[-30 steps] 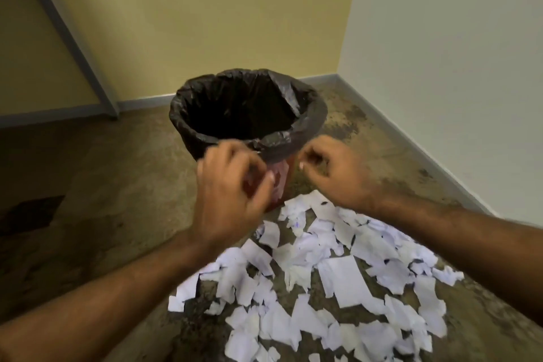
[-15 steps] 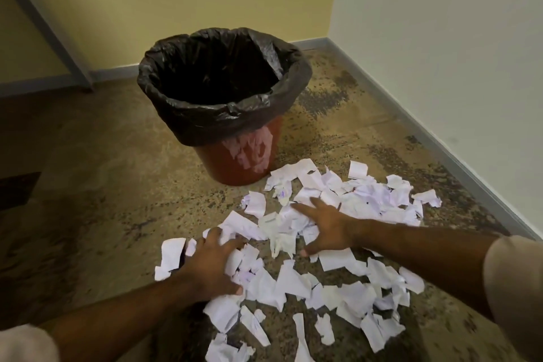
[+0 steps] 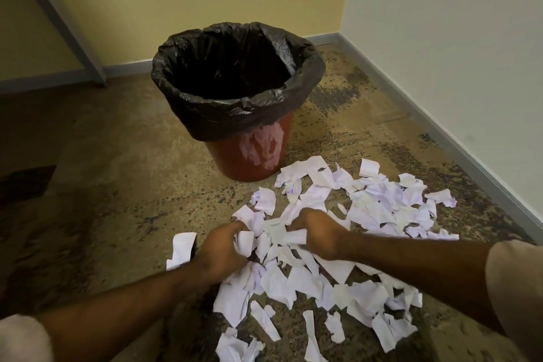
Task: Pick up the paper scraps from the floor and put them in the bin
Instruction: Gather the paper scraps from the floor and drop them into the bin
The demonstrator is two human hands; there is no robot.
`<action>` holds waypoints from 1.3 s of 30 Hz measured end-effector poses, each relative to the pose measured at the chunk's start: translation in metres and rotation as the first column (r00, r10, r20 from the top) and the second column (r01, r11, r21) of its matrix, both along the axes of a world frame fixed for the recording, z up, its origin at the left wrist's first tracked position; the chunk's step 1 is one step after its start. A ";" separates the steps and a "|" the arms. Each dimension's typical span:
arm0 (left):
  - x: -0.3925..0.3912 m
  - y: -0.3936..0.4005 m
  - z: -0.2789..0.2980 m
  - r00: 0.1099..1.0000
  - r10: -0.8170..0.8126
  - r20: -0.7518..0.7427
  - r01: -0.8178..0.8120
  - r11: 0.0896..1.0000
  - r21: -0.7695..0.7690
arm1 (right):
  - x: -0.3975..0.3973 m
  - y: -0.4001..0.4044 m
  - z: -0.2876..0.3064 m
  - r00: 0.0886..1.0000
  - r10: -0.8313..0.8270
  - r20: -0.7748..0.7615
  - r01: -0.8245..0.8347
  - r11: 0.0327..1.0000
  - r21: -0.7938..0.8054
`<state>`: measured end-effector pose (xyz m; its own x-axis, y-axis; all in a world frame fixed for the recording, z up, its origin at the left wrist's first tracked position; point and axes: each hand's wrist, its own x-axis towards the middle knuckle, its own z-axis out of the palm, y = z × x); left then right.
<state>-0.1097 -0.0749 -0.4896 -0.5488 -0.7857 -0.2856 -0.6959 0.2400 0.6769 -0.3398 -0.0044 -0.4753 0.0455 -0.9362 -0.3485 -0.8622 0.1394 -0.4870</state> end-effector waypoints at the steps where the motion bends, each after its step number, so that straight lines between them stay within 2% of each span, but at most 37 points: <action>1: 0.000 -0.002 0.005 0.999 0.024 -0.024 -0.023 1.000 0.010 | -0.002 -0.001 0.008 0.998 -0.034 0.046 0.036 0.999 -0.026; 3: -0.003 -0.004 0.018 0.995 0.062 -0.072 -0.061 0.998 0.017 | -0.004 -0.002 0.025 0.977 -0.133 0.169 0.141 0.990 -0.031; 5: -0.006 -0.005 0.034 0.989 0.082 -0.121 -0.081 0.997 0.016 | -0.004 -0.002 0.043 0.905 -0.236 0.355 0.248 0.969 0.012; 9: -0.013 -0.007 0.079 0.966 0.107 -0.234 -0.101 0.994 0.034 | 0.003 -0.003 0.088 0.756 -0.282 0.591 0.299 0.952 0.071; 15: -0.018 -0.024 0.175 0.916 0.068 -0.395 -0.094 0.995 -0.046 | 0.014 -0.021 0.167 0.459 -0.237 0.856 0.382 0.923 0.050; 19: -0.021 -0.049 0.235 0.828 0.060 -0.557 -0.146 0.983 -0.111 | 0.020 -0.049 0.211 0.212 -0.161 0.964 0.454 0.890 0.049; 21: -0.030 -0.066 0.253 0.750 0.116 -0.652 -0.213 0.975 -0.071 | 0.023 -0.070 0.227 0.132 -0.114 0.985 0.530 0.848 0.027; 23: -0.040 -0.083 0.263 0.633 0.214 -0.744 -0.265 0.963 0.052 | 0.028 -0.095 0.236 0.116 -0.105 0.988 0.633 0.774 0.008; 25: -0.050 -0.098 0.264 0.546 0.313 -0.777 -0.267 0.944 0.192 | 0.032 -0.116 0.235 0.109 -0.174 0.979 0.721 0.692 0.043; 27: -0.057 -0.106 0.260 0.525 0.417 -0.742 -0.214 0.908 0.359 | 0.034 -0.128 0.232 0.098 -0.266 0.959 0.736 0.668 0.110; 29: -0.060 -0.110 0.253 0.539 0.488 -0.686 -0.140 0.855 0.499 | 0.034 -0.130 0.232 0.115 -0.312 0.943 0.674 0.722 0.157; 31: -0.059 -0.109 0.250 0.563 0.480 -0.673 -0.064 0.837 0.543 | 0.032 -0.128 0.235 0.131 -0.312 0.941 0.615 0.770 0.170; 34: -0.059 -0.105 0.249 0.559 0.423 -0.713 0.055 0.839 0.541 | 0.026 -0.129 0.235 0.026 -0.272 0.962 0.602 0.773 0.202; 36: -0.061 -0.102 0.247 0.522 0.430 -0.737 0.056 0.845 0.532 | 0.023 -0.130 0.234 -0.029 -0.252 0.967 0.612 0.761 0.217; 39: -0.063 -0.098 0.242 0.470 0.410 -0.782 0.035 0.876 0.480 | 0.019 -0.127 0.231 -0.007 -0.207 0.978 0.617 0.769 0.167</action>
<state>-0.1723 -0.1733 -0.2478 -0.5378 -0.8408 -0.0621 0.2781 -0.2464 0.9284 -0.3207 -0.1309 -0.2441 -0.3037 -0.9402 -0.1544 0.4754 -0.0091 -0.8797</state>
